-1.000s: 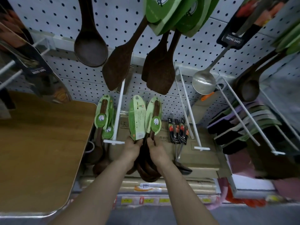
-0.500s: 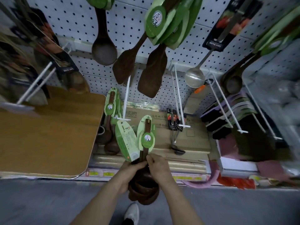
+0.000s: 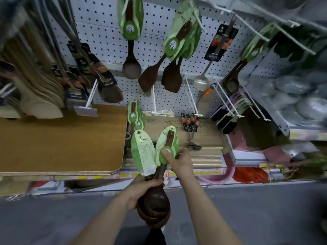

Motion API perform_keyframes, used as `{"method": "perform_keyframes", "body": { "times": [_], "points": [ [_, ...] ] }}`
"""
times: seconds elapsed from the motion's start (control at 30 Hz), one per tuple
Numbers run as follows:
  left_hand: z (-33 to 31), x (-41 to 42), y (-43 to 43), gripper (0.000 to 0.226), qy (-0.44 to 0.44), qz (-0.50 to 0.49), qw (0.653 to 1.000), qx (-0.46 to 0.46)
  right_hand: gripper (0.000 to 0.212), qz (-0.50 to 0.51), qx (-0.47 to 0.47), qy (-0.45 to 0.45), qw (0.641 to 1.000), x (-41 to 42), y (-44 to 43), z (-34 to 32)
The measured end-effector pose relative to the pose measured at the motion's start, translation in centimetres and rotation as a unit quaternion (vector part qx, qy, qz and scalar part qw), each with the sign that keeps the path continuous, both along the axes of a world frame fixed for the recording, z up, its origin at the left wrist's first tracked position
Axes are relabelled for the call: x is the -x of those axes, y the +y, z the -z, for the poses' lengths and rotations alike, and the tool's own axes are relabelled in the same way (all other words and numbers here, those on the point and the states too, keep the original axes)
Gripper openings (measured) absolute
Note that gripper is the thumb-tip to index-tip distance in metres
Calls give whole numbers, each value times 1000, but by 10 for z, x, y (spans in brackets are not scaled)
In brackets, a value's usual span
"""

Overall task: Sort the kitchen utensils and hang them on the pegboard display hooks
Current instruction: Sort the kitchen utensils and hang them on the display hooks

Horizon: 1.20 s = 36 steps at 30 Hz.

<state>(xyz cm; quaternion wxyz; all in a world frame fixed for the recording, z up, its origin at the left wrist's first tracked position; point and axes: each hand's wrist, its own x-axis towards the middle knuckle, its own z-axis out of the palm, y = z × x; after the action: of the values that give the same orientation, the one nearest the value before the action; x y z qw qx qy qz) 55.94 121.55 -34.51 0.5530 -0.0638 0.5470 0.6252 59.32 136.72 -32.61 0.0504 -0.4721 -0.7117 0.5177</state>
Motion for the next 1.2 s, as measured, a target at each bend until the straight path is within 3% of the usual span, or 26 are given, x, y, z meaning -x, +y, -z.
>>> {"method": "perform_keyframes", "body": {
  "times": [0.1,0.27,0.43,0.63,0.83,0.97,1.2],
  "points": [
    [-16,-6,-26,42,53,24,998,-2,77,12,19,31,999,4,-22,-21],
    [-46,-5,-61,45,84,5,996,-36,74,-3,57,94,994,8,-52,-54],
    [-75,5,-82,43,108,-18,992,-59,34,-41,114,197,973,13,-71,-97],
    [-103,24,-84,21,138,-97,982,-79,35,-66,142,272,949,33,-80,-141],
    [-123,56,-76,33,180,-139,967,-115,32,-94,143,331,928,59,-73,-171],
    [-130,71,-67,26,199,-157,960,-120,38,-106,131,347,923,78,-66,-182],
    [-126,98,-54,24,222,-190,949,-113,26,-152,107,369,911,106,-53,-197]
  ]
}}
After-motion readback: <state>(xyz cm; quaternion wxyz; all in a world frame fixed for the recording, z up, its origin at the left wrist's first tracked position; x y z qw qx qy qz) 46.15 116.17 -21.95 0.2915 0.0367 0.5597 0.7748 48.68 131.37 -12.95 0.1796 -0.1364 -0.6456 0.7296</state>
